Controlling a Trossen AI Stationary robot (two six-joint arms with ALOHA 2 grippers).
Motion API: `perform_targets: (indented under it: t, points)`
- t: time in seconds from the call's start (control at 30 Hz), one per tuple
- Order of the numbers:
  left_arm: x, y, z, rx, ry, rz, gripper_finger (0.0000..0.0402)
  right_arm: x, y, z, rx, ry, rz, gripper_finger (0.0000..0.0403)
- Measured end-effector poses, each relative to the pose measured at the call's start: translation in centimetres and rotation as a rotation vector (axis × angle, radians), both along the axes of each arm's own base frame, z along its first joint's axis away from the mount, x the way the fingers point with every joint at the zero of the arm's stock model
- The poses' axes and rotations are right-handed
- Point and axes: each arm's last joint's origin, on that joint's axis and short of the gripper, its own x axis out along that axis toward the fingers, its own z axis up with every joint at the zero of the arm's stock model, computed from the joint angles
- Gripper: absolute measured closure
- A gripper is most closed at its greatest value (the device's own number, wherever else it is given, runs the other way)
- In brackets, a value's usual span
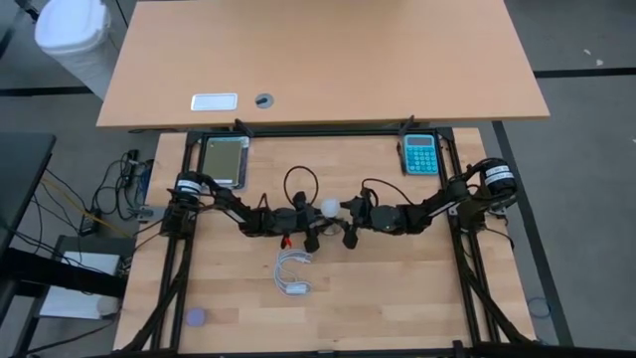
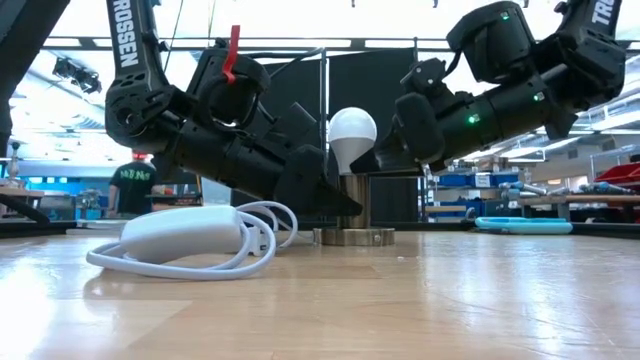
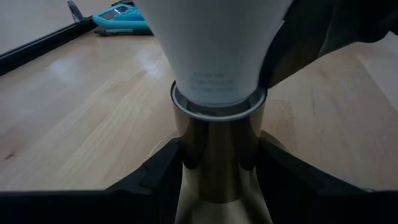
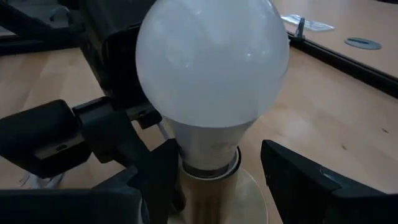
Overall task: Screw lightbulb
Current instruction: Remove the white lightbulb from the silver lamp
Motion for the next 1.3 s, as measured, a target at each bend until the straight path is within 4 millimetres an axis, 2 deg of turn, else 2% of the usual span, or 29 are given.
perform_targets:
  t: [0.33, 0.47, 0.53, 0.73, 1.07, 1.3]
  points:
    - [0.0, 0.0, -0.1, 0.002, 0.008, 0.004, 0.0213, -0.8, 0.8, -0.5, -0.013, 0.021, -0.104, 0.0176]
    - [0.0, 0.0, -0.1, 0.002, 0.009, 0.002, 0.0213, -3.0, 1.1, -1.8, -0.024, 0.042, -0.344, 0.0176]
    - [0.0, 0.0, -0.1, 0.001, 0.008, -0.001, 0.0213, -3.6, 1.3, -1.9, -0.006, -0.005, -0.416, 0.0176]
    - [0.0, 0.0, 0.0, 0.001, 0.004, -0.001, 0.0213, -3.1, 2.1, -1.5, 0.067, -0.001, -0.161, 0.0176]
    - [0.0, 0.0, 0.0, 0.002, 0.003, -0.002, 0.0213, -2.1, 1.4, -0.2, -0.007, -0.054, -0.050, 0.0176]
    - [0.0, 0.0, 0.0, 0.003, 0.004, -0.001, 0.0213, -0.6, -0.6, 0.6, 0.036, -0.067, 0.019, 0.0169]
